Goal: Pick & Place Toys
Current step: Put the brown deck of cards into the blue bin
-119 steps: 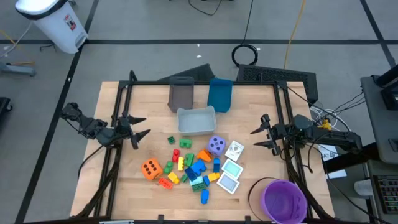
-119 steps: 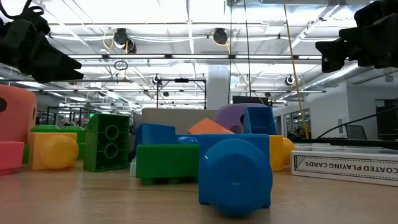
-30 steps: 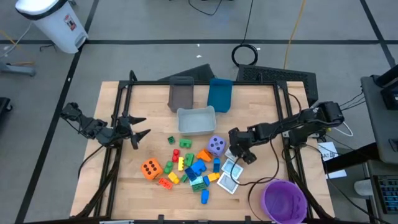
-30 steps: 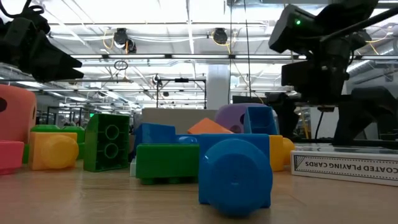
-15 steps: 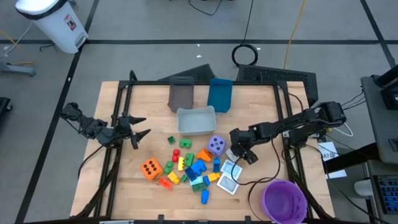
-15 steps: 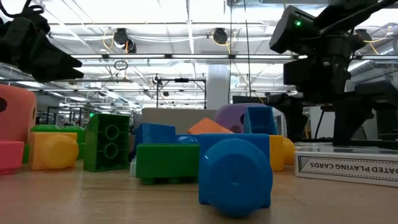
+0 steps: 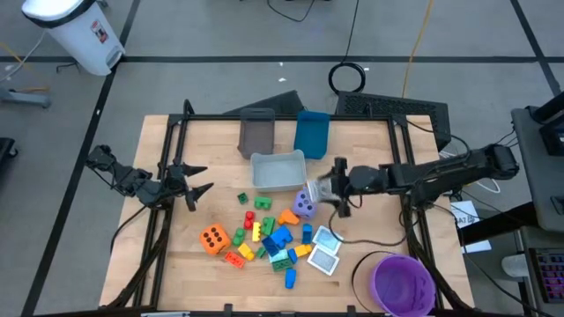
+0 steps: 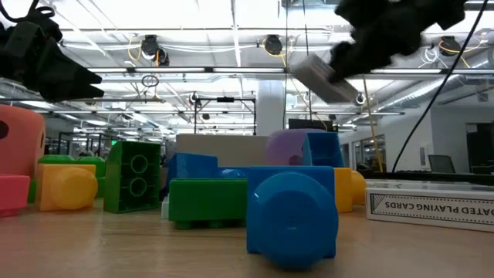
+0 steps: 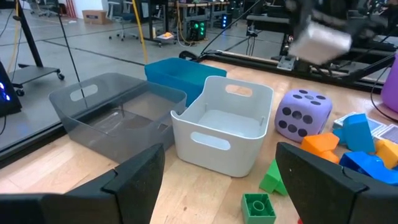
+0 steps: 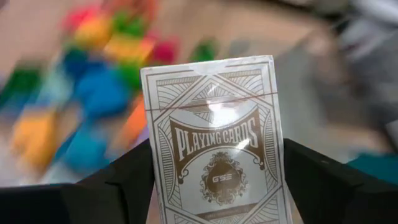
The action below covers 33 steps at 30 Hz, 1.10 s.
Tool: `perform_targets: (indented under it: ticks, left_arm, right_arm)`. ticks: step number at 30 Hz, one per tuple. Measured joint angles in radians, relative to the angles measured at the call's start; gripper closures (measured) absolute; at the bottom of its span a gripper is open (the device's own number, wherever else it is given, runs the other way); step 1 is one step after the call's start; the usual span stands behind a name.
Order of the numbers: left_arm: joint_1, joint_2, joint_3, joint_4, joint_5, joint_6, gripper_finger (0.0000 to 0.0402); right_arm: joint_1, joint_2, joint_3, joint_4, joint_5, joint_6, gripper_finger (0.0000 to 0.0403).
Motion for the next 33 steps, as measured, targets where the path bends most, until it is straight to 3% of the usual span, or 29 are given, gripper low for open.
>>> perform_targets:
  ticks: [3,9,19,25,33]
  left_arm:
    - [0.0,0.0,0.0,0.0,0.0,0.0,0.0091]
    - [0.0,0.0,0.0,0.0,0.0,0.0,0.0092]
    - [0.0,0.0,0.0,0.0,0.002,0.0,0.0091]
    - [0.0,0.0,0.0,0.001,0.007,0.0,0.0092]
    - [0.0,0.0,0.0,0.0,0.008,0.0,0.0091]
  right_arm:
    - [-0.047,0.009,0.001,0.118,0.071,0.019,0.0129]
    - [-0.239,0.117,0.002,0.274,0.105,0.254,0.0129]
    - [-0.52,0.335,0.001,0.375,0.141,0.501,0.0129]
    - [-0.545,0.404,0.002,0.438,0.137,0.525,0.0117]
    - [-0.531,0.404,0.002,0.542,0.138,0.523,0.0093]
